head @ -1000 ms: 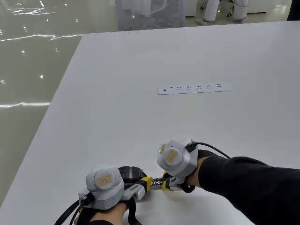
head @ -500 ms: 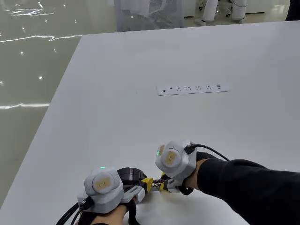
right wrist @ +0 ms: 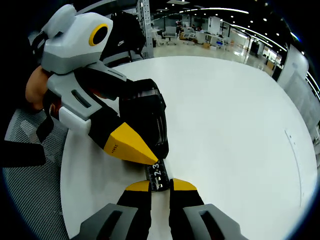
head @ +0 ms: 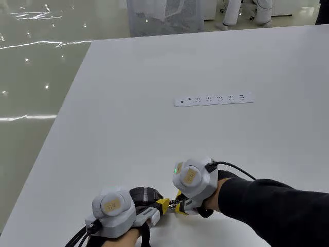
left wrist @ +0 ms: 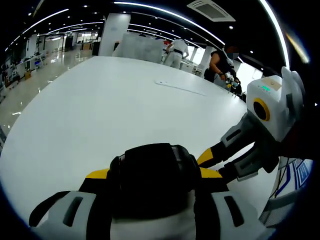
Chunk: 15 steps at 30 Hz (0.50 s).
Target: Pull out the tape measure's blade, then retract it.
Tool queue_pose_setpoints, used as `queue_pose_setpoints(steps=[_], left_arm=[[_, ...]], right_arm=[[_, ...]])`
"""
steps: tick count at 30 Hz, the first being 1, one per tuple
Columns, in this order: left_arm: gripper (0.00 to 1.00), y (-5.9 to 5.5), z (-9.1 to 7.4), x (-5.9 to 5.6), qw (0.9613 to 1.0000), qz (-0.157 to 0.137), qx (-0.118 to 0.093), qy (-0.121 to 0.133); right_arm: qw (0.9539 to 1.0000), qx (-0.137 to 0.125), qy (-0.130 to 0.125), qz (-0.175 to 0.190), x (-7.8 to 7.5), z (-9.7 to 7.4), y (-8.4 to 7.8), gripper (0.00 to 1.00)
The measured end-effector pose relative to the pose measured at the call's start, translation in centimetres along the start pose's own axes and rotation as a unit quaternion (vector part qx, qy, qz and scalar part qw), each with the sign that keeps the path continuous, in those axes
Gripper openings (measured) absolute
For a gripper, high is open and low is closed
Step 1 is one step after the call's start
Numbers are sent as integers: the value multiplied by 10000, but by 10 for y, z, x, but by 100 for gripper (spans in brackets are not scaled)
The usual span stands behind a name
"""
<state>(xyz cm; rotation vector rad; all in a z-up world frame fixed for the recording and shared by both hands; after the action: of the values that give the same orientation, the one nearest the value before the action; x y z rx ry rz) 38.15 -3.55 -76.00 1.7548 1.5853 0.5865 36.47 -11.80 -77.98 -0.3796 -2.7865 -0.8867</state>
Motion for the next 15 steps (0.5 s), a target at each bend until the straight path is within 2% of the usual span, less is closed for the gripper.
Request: queue_pose_setpoints(steps=[2, 8, 12, 15], left_arm=[[61, 0, 0, 0, 10000, -9, 2, -5], [61, 0, -1, 0, 10000, -14, -3, -18], [61, 0, -1, -1, 10000, -17, -16, -16], [61, 0, -1, 0, 10000, -41, 4, -30]], right_arm=[[9999, -61, 39, -105, 0, 0, 0, 8], [9995, -281, 93, -50, 0, 0, 0, 8], [9995, -261, 62, -180, 1, 0, 1, 8], [9993, -344, 58, -123, 1, 2, 3, 8]])
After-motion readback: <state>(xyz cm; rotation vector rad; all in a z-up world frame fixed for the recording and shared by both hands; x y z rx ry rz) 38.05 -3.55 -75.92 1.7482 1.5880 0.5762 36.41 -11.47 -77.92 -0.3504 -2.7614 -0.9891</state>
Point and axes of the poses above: the centre of the closed fingertips' face, and the gripper's own axes: z roughly forward along the fingers, x roughly to its left, y roughly out of its top, the point moved 2 cm from there along -z, roughly backward along the fingers, and after that the axes turned 13 degrees about y, right-handed, at the moved point
